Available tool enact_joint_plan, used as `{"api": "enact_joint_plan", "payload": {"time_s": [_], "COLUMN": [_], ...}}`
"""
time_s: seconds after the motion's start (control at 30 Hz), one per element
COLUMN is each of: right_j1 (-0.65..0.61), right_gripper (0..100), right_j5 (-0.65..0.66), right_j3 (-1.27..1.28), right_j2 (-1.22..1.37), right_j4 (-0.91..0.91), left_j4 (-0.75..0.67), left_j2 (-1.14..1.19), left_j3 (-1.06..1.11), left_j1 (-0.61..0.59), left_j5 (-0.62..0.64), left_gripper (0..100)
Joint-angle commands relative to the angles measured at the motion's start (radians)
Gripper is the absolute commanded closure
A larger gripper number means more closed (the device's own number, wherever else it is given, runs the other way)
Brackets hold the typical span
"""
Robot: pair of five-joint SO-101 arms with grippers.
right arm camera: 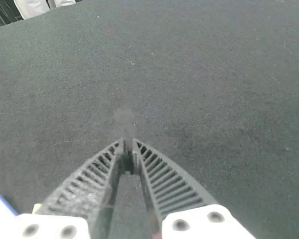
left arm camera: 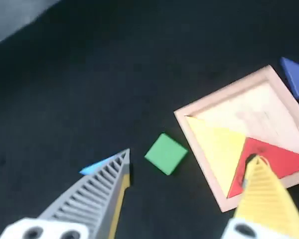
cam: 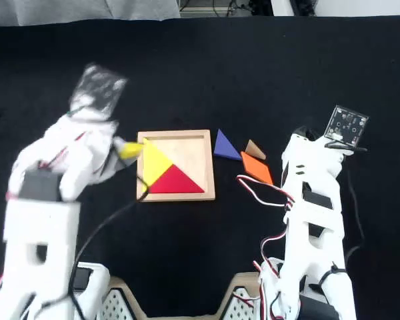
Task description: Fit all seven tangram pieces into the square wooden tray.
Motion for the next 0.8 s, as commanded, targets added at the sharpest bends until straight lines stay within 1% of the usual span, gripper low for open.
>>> {"api": "enact_joint_plan", "payload": {"time_s": [0.0,0.1,0.23,0.37,0.47,0.53,0.6,0.67,0.77], "right_j1": [-0.015,-0.015,-0.015,-0.015,-0.026,-0.066,-0.118,-0.167,-0.192], "right_gripper": [98.7,98.7,98.7,98.7,98.6,96.2,92.3,90.0,89.9], "right_j5": [-0.003,-0.003,-0.003,-0.003,-0.002,0.074,0.153,0.186,0.193], "right_j3": [-0.001,-0.001,-0.001,-0.001,-0.001,-0.002,-0.015,-0.03,-0.058], "right_j2": [-0.031,-0.031,-0.031,-0.031,-0.031,-0.031,-0.031,-0.031,-0.031], "right_j4": [-0.025,-0.021,-0.02,-0.02,-0.017,0.02,0.074,0.117,0.184], "left_j4": [0.071,0.078,0.054,-0.083,-0.212,-0.284,-0.322,-0.327,-0.325], "left_j2": [-0.215,-0.279,-0.33,-0.358,-0.356,-0.356,-0.356,-0.356,-0.356], "left_j3": [0.11,0.217,0.36,0.522,0.641,0.7,0.722,0.728,0.73], "left_j1": [-0.09,-0.13,-0.217,-0.303,-0.315,-0.314,-0.323,-0.331,-0.332], "left_j5": [0.037,0.041,0.144,0.275,0.341,0.347,0.345,0.344,0.342], "left_gripper": [65,65,65,65,65,65,65,65,65]}}
